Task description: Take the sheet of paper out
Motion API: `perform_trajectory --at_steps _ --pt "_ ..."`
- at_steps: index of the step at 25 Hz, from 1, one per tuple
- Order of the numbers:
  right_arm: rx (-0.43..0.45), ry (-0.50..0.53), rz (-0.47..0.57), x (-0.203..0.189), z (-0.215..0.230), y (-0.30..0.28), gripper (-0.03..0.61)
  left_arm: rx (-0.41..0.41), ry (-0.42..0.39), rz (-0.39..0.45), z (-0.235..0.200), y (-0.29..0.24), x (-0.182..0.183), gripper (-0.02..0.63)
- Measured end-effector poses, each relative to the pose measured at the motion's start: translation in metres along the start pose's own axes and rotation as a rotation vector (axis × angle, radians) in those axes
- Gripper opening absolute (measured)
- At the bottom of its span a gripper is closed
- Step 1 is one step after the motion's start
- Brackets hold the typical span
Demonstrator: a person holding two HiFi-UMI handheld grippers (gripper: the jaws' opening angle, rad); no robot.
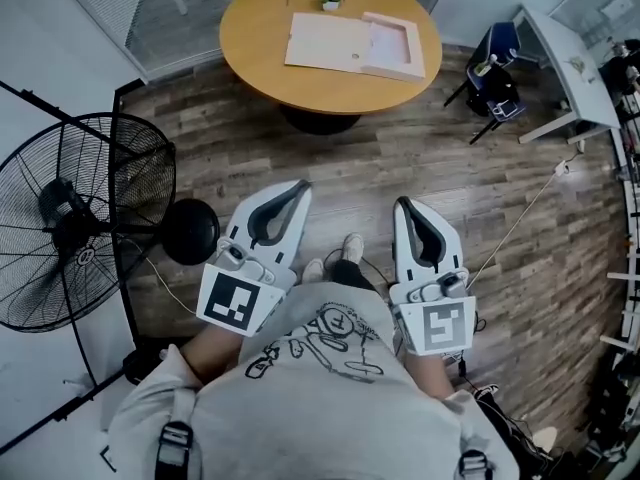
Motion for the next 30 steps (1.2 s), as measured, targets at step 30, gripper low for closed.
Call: perform_trajectory --at_steps 30 --pt "0.0 -0.03 0.014 -0.001 0.026 -0.059 0.008 -0.018 -0.022 -0.066 -0.028 -0.048 -0.016 0.023"
Point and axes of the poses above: the fingertips, and each gripper's own axes: y backward along the fingers, z to its right, x out of its top, the point moved 7 cm from there along y, backward along the fingers, and after that the axes turned 13 degrees about -x, right-handed, at the moved point
